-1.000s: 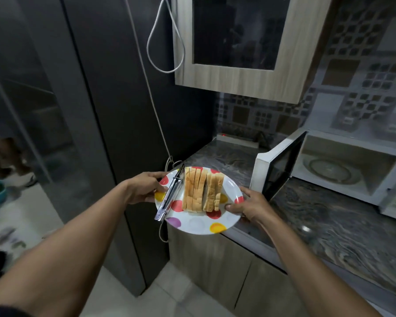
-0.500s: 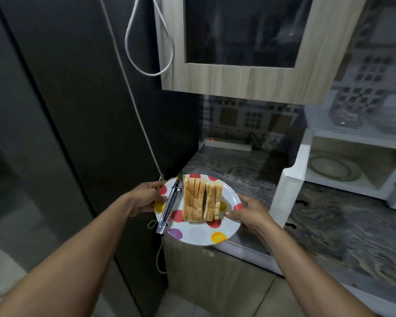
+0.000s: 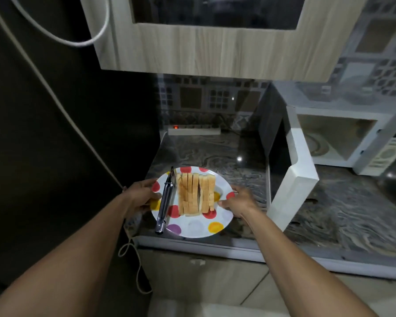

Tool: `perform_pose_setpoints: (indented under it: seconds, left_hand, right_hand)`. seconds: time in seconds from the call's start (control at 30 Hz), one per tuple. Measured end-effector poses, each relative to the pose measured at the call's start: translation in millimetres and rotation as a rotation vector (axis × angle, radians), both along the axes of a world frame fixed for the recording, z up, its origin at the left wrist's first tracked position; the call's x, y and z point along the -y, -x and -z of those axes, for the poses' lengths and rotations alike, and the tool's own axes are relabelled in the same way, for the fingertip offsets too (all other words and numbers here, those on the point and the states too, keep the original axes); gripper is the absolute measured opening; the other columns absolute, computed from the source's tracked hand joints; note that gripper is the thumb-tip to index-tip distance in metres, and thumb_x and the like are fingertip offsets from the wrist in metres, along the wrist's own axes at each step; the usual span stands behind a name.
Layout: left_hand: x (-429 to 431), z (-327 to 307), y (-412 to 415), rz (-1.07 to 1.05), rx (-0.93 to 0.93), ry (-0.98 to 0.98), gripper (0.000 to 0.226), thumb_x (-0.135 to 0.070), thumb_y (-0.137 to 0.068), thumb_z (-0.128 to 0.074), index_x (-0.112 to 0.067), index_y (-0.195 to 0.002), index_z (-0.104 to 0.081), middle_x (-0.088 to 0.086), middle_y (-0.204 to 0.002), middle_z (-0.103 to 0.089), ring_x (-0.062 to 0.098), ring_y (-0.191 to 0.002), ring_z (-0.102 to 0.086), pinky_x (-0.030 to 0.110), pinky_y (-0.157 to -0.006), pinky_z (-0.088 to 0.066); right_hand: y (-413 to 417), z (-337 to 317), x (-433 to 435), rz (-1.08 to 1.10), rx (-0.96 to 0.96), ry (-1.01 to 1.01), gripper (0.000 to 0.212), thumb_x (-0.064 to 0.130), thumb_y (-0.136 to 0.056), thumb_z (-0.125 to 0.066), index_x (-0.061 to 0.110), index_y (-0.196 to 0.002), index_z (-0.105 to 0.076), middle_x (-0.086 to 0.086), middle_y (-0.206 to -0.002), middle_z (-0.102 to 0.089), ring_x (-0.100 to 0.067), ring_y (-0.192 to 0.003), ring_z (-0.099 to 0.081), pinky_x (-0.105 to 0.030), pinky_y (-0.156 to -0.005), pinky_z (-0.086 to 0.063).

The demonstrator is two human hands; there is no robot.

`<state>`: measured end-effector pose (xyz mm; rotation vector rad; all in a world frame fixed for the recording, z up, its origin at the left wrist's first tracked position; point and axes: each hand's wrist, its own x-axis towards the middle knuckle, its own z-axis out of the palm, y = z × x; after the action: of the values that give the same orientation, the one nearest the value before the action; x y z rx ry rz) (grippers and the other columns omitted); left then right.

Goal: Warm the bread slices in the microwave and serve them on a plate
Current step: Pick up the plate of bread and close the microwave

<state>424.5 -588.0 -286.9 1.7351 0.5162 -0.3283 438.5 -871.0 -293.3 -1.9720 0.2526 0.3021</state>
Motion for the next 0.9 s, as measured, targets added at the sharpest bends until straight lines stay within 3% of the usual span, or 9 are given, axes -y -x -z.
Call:
perform_pose_setpoints:
  seconds: [0.13, 0.27, 0.4, 0.57, 0.63, 0.7, 0.77, 0.83, 0.9]
  left_hand:
    - [1, 19, -39, -0.054, -0.014, 0.007, 0.054, 0.004, -0.092, -0.060, -0.016, -0.141, -0.048, 0.004, -0.106, -0.063, 0.023, -0.091, -0.060, 0.034, -0.074, -0.055]
    - [-4, 44, -78, -0.057, -0.013, -0.054, 0.051, 0.005, -0.087, -0.065, -0.015, -0.133, -0.056, 0.009, -0.111, -0.064, 0.030, -0.101, -0.065, 0.047, -0.090, -0.056]
    - [-9, 67, -114, -0.050, 0.017, -0.178, 0.055, 0.005, -0.084, -0.070, -0.006, -0.135, -0.054, 0.018, -0.124, -0.061, 0.033, -0.112, -0.062, 0.046, -0.098, -0.052]
    - [-1, 87, -142, -0.064, 0.025, -0.196, 0.045, 0.019, -0.089, -0.053, 0.002, -0.131, -0.052, 0.019, -0.113, -0.055, 0.028, -0.098, -0.052, 0.036, -0.091, -0.049]
    - [-4, 93, -149, -0.041, 0.040, -0.252, 0.033, 0.018, -0.085, -0.059, 0.002, -0.113, -0.061, 0.022, -0.105, -0.061, 0.032, -0.096, -0.056, 0.046, -0.095, -0.051]
    - [-9, 98, -156, 0.043, 0.058, -0.329, 0.037, 0.013, -0.080, -0.067, 0.003, -0.115, -0.062, 0.017, -0.102, -0.063, 0.028, -0.096, -0.059, 0.045, -0.096, -0.051]
    - [-11, 102, -164, 0.078, 0.069, -0.375, 0.043, 0.009, -0.080, -0.069, 0.002, -0.121, -0.061, 0.016, -0.108, -0.064, 0.028, -0.099, -0.061, 0.042, -0.095, -0.051]
    - [-11, 105, -171, 0.068, 0.066, -0.331, 0.043, 0.011, -0.083, -0.064, 0.004, -0.125, -0.058, 0.027, -0.122, -0.061, 0.033, -0.097, -0.061, 0.043, -0.090, -0.052]
    - [-11, 106, -174, 0.091, 0.087, -0.425, 0.034, 0.007, -0.083, -0.063, 0.001, -0.117, -0.064, 0.020, -0.105, -0.066, 0.026, -0.085, -0.058, 0.039, -0.084, -0.049]
  right_hand:
    - [-39, 22, -9, 0.041, -0.031, 0.027, 0.040, 0.001, -0.078, -0.080, 0.015, -0.114, -0.067, -0.007, -0.108, -0.069, -0.026, -0.095, -0.065, -0.038, -0.086, -0.056]
    - [-76, 42, -15, 0.063, -0.046, 0.059, 0.050, 0.001, -0.076, -0.082, 0.012, -0.122, -0.067, -0.010, -0.118, -0.071, -0.028, -0.100, -0.067, -0.040, -0.089, -0.056]
    - [-107, 57, -20, 0.065, -0.049, 0.111, 0.051, 0.003, -0.076, -0.083, 0.012, -0.124, -0.066, -0.009, -0.118, -0.071, -0.025, -0.095, -0.065, -0.034, -0.085, -0.054]
    - [-130, 75, -24, 0.086, -0.080, 0.183, 0.050, 0.009, -0.073, -0.085, 0.017, -0.119, -0.070, -0.007, -0.113, -0.073, -0.028, -0.094, -0.069, -0.037, -0.085, -0.057]
    - [-136, 79, -25, 0.078, -0.080, 0.218, 0.046, 0.013, -0.071, -0.086, 0.020, -0.114, -0.072, -0.006, -0.110, -0.074, -0.028, -0.092, -0.070, -0.041, -0.085, -0.058]
    - [-140, 81, -27, 0.077, -0.082, 0.267, 0.037, 0.018, -0.070, -0.085, 0.024, -0.104, -0.073, -0.006, -0.105, -0.074, -0.029, -0.091, -0.070, -0.043, -0.084, -0.059]
    - [-142, 80, -27, 0.080, -0.078, 0.306, 0.030, 0.020, -0.071, -0.083, 0.026, -0.098, -0.071, -0.007, -0.103, -0.074, -0.030, -0.090, -0.070, -0.043, -0.082, -0.059]
    - [-145, 80, -28, 0.077, -0.074, 0.320, 0.030, 0.020, -0.074, -0.082, 0.025, -0.102, -0.072, -0.007, -0.104, -0.074, -0.030, -0.090, -0.069, -0.042, -0.081, -0.059]
    - [-148, 81, -29, 0.082, -0.076, 0.330, 0.029, 0.019, -0.076, -0.082, 0.022, -0.104, -0.072, -0.009, -0.106, -0.073, -0.031, -0.093, -0.069, -0.040, -0.081, -0.058]
